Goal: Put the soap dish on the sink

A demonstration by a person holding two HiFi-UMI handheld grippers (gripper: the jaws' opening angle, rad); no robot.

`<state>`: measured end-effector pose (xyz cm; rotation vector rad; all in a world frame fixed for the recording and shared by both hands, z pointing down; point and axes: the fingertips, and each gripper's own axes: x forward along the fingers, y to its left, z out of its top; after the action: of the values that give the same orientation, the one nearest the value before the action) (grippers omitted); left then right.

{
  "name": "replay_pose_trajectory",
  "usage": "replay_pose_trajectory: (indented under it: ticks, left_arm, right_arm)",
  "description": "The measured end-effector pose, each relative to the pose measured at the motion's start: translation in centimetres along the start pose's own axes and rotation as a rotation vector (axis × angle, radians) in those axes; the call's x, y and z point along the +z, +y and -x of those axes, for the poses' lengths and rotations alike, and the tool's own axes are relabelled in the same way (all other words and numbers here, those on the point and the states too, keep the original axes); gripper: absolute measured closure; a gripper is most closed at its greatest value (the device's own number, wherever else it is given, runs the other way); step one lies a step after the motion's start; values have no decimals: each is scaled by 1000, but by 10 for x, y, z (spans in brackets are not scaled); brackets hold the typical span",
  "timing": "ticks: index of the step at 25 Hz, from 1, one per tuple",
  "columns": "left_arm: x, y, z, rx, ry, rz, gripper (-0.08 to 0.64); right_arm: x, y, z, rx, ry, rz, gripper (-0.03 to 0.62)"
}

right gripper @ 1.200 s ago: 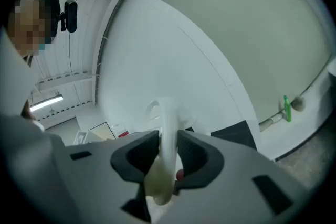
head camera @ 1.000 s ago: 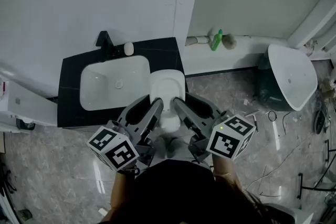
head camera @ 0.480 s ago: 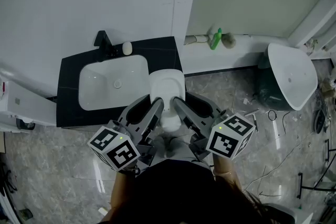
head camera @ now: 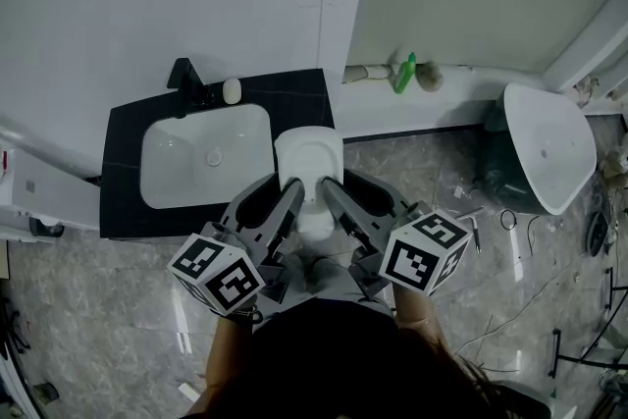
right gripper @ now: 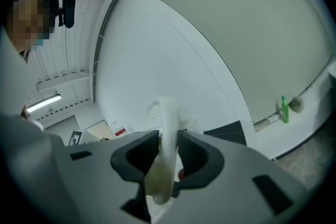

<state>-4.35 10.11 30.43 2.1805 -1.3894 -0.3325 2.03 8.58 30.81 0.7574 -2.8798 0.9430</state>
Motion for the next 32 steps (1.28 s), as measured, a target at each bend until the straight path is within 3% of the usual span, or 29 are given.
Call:
replay_pose_trajectory:
  ticks: [5,15,28,32]
  left_arm:
    - [-3,12,-20,37,27,-44,437]
    - [2,69,-51,68,44,16,437]
    - [19,83,-66,-6,88,32,437]
    - [25,109,-93,3,90,45,437]
  right_arm:
    - [2,-22,-11,4,29,1,479]
    - [2,-57,-66,-8,69,-19,477]
    - [17,-61,-83,-76,25,-11,477]
    - [25,-86,-109,-85,23,-24,479]
